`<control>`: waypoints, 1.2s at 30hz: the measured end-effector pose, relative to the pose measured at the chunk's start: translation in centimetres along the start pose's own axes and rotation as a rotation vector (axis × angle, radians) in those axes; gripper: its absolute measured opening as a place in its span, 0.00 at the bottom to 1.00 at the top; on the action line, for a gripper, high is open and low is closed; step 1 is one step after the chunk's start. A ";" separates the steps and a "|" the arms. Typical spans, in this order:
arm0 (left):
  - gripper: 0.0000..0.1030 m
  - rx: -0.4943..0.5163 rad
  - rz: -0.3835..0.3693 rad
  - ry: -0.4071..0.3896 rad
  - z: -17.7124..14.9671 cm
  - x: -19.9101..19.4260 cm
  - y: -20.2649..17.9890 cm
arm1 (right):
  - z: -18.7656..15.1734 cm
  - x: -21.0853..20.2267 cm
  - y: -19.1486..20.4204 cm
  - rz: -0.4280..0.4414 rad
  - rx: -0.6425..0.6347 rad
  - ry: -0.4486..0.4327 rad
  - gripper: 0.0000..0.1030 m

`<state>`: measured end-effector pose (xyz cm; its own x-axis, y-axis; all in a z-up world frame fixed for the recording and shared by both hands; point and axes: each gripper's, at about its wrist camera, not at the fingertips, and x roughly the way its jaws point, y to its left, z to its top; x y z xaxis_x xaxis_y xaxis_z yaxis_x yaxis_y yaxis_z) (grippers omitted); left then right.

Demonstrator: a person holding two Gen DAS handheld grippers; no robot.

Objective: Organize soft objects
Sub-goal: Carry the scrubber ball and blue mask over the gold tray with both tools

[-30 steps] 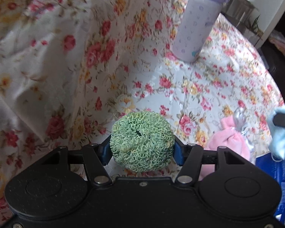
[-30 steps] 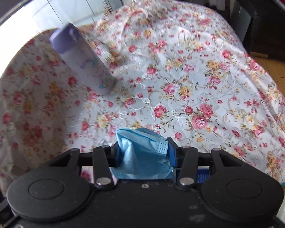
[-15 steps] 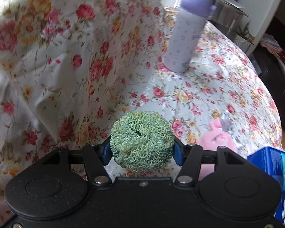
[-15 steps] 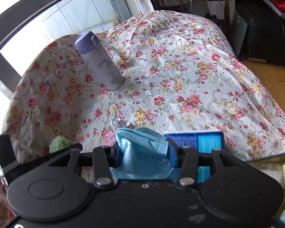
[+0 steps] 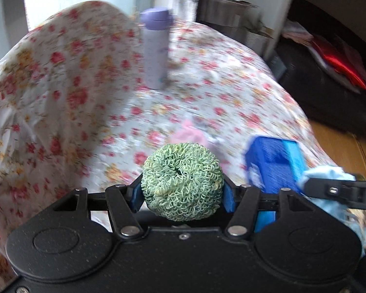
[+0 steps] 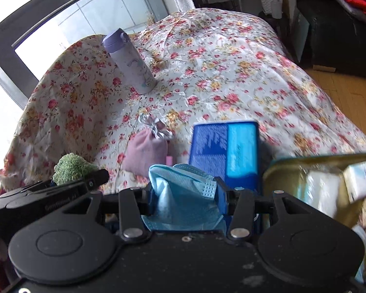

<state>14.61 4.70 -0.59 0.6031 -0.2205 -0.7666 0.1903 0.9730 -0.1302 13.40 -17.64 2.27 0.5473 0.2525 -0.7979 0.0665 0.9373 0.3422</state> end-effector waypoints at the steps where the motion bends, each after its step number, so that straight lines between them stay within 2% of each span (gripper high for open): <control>1: 0.55 0.017 -0.010 0.004 -0.2 -0.4 -0.9 | -0.5 -0.5 -0.6 0.002 0.012 0.000 0.45; 5: 0.55 0.099 -0.048 0.013 -0.8 -1.5 -4.5 | -2.3 -2.5 -3.5 -0.025 0.070 -0.013 0.45; 14: 0.55 0.273 -0.138 0.049 -2.1 -2.1 -13.4 | -5.7 -7.0 -12.2 -0.166 0.253 -0.067 0.47; 19: 0.55 0.333 -0.179 0.086 -2.8 -1.4 -17.7 | -6.6 -8.7 -15.8 -0.258 0.300 -0.105 0.47; 25: 0.55 0.399 -0.200 0.137 -4.2 -0.2 -21.7 | -6.4 -10.0 -18.7 -0.270 0.345 -0.141 0.47; 36: 0.56 0.460 -0.242 0.280 -7.6 1.9 -24.9 | -6.0 -10.1 -22.2 -0.274 0.387 -0.161 0.47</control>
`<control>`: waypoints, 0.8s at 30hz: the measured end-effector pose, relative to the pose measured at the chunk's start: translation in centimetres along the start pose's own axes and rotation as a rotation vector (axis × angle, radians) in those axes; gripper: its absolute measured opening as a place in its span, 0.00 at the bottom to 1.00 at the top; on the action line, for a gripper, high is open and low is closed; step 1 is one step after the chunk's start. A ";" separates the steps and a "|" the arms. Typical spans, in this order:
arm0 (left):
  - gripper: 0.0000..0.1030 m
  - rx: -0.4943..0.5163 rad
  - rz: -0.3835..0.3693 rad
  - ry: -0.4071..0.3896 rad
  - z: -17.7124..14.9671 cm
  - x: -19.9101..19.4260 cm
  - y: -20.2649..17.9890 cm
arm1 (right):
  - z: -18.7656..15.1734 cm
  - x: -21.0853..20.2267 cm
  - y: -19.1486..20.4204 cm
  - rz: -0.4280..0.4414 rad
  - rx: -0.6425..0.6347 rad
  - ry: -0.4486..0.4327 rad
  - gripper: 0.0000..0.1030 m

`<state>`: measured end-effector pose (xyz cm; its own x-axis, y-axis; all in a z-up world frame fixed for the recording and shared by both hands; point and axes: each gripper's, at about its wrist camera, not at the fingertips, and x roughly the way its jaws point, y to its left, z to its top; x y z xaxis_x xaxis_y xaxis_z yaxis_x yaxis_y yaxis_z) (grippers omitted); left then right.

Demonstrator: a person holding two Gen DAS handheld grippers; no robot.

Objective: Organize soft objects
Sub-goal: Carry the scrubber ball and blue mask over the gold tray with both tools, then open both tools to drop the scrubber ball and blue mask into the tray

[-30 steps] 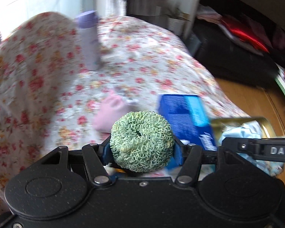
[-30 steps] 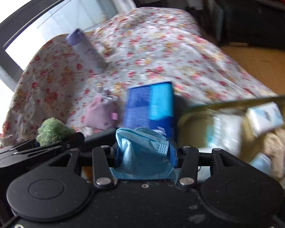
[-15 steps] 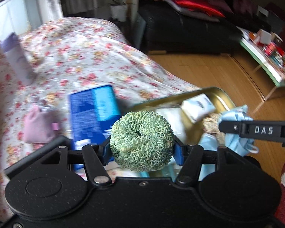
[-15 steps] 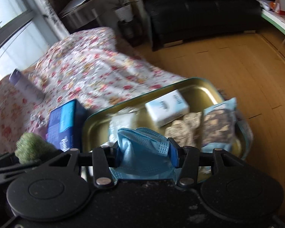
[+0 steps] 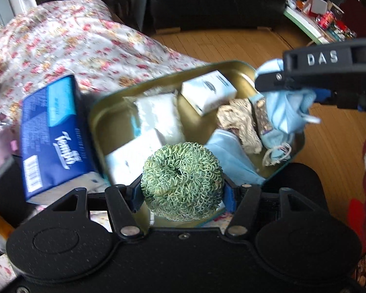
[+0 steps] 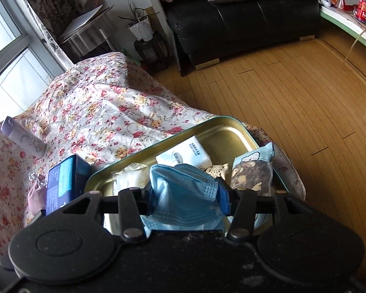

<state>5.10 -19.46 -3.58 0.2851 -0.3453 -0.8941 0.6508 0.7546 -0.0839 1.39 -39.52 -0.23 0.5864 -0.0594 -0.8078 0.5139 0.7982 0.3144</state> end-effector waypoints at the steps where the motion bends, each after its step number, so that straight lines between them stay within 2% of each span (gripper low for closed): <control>1: 0.60 0.003 0.005 0.003 0.1 0.2 -0.2 | 0.1 0.2 -0.1 0.000 0.002 0.001 0.47; 4: 0.65 -0.005 0.017 -0.008 0.4 0.5 -0.7 | 0.6 0.6 -0.2 0.007 0.002 -0.004 0.48; 5: 0.67 -0.011 0.017 -0.015 0.6 0.5 -0.6 | 0.8 0.8 -0.2 0.006 -0.001 -0.011 0.52; 6: 0.73 -0.018 0.018 -0.017 0.7 0.6 -0.5 | 1.0 0.9 -0.2 0.006 -0.004 -0.020 0.65; 8: 0.78 -0.028 0.028 -0.023 0.7 0.5 -0.4 | 1.3 0.9 -0.1 -0.004 -0.005 -0.039 0.75; 16: 0.78 -0.050 0.061 -0.015 -0.1 0.7 0.3 | 0.5 1.0 -0.7 -0.011 0.011 -0.028 0.75; 24: 0.78 -0.081 0.112 -0.045 -0.7 -0.8 1.2 | -0.7 -0.2 -1.0 -0.045 0.013 -0.034 0.76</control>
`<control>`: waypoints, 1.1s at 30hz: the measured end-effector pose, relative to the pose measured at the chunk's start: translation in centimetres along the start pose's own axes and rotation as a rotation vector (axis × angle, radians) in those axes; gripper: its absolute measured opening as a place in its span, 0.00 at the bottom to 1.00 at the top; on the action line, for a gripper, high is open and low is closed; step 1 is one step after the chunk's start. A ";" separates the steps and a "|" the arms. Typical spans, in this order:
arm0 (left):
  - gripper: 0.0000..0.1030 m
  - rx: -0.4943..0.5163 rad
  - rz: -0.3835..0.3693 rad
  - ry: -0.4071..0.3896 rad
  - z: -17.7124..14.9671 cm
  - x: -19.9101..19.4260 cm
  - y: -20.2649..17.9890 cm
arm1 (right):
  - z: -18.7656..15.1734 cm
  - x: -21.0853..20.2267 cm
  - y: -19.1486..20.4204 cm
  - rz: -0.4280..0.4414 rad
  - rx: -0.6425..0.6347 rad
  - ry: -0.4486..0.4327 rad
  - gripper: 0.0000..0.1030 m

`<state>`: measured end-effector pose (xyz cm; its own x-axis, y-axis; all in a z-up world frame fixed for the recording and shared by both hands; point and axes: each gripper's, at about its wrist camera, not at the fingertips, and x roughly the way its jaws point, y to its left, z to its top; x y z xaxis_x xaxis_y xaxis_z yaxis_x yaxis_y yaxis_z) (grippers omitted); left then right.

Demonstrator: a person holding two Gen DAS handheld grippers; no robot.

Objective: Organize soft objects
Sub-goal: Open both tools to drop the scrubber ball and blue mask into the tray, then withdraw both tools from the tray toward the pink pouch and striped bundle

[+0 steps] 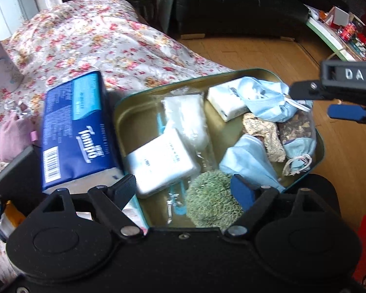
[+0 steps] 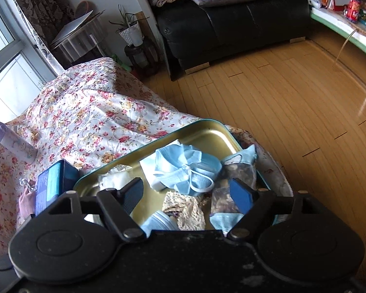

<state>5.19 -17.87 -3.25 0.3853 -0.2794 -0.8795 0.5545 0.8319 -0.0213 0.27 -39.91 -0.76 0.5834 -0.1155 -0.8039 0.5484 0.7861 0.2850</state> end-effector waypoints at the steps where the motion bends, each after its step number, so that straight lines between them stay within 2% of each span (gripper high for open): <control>1: 0.78 -0.005 0.008 -0.004 -0.1 -0.2 0.2 | -0.2 -0.2 0.1 -0.005 -0.006 -0.004 0.76; 12: 0.79 -0.088 0.097 -0.041 -2.0 -3.0 3.5 | -2.5 -2.7 2.7 -0.009 -0.098 -0.013 0.80; 18: 0.81 -0.144 0.149 -0.040 -3.8 -4.1 6.1 | -4.6 -3.8 5.6 0.022 -0.159 0.016 0.83; 27: 0.81 -0.282 0.246 -0.011 -6.5 -4.9 11.2 | -8.1 -4.5 10.3 0.082 -0.262 0.088 0.85; 33: 0.81 -0.363 0.272 -0.007 -7.9 -5.3 14.4 | -9.9 -4.7 13.3 0.110 -0.333 0.119 0.86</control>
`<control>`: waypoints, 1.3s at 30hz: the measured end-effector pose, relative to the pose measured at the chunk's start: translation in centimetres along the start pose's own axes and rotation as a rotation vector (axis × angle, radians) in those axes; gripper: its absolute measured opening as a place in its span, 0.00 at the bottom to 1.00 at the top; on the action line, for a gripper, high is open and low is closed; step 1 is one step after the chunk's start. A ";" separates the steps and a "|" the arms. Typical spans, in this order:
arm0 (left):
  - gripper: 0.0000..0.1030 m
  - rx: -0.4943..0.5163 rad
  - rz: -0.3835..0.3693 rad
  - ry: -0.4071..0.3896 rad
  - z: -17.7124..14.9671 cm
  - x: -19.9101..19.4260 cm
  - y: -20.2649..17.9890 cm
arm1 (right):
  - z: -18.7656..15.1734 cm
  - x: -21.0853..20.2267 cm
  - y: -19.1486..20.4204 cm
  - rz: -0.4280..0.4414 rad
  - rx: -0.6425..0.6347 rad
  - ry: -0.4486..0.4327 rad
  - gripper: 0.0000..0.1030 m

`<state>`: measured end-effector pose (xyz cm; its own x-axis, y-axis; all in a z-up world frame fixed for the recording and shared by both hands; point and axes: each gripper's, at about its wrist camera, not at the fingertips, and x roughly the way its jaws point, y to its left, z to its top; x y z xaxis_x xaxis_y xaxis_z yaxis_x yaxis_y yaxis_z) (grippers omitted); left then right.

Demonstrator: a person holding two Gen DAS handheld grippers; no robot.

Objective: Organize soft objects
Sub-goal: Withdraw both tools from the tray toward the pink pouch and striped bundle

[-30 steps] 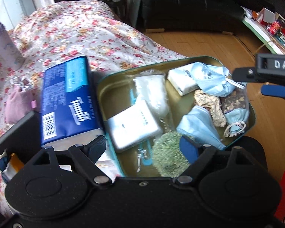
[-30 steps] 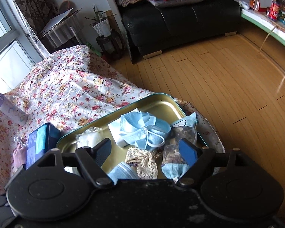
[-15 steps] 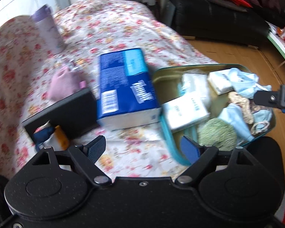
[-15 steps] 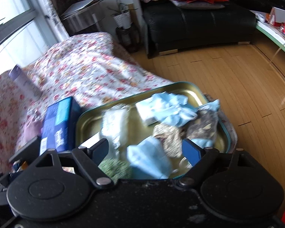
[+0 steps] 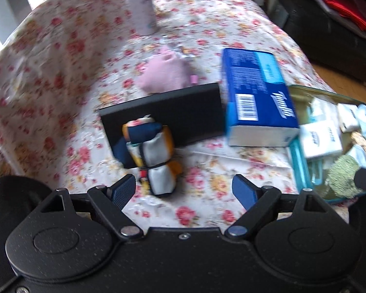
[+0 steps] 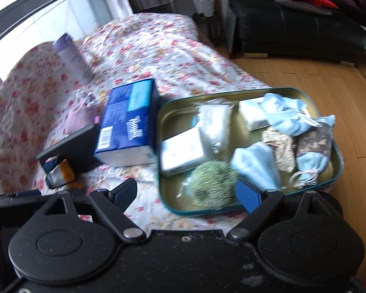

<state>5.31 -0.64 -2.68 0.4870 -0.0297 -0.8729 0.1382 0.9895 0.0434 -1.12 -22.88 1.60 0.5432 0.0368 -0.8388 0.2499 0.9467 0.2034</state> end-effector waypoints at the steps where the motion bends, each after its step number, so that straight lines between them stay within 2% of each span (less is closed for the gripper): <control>1: 0.81 -0.011 0.002 0.001 0.0 0.0 0.5 | -0.1 0.0 0.5 0.005 -0.010 0.005 0.86; 18: 0.81 -0.123 -0.010 0.000 2.7 0.7 5.9 | -0.3 2.2 7.9 0.061 -0.159 0.087 0.88; 30: 0.81 -0.124 0.016 -0.024 5.6 1.3 7.7 | 0.3 3.9 11.2 0.099 -0.227 0.120 0.88; 39: 0.81 -0.112 0.035 -0.011 7.1 2.7 8.2 | 0.6 5.2 12.8 0.112 -0.253 0.146 0.88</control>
<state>13.92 6.40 -1.23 0.4995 0.0038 -0.8663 0.0240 0.9995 0.0182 5.35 -10.80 0.14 0.4309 0.1739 -0.8855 -0.0227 0.9830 0.1820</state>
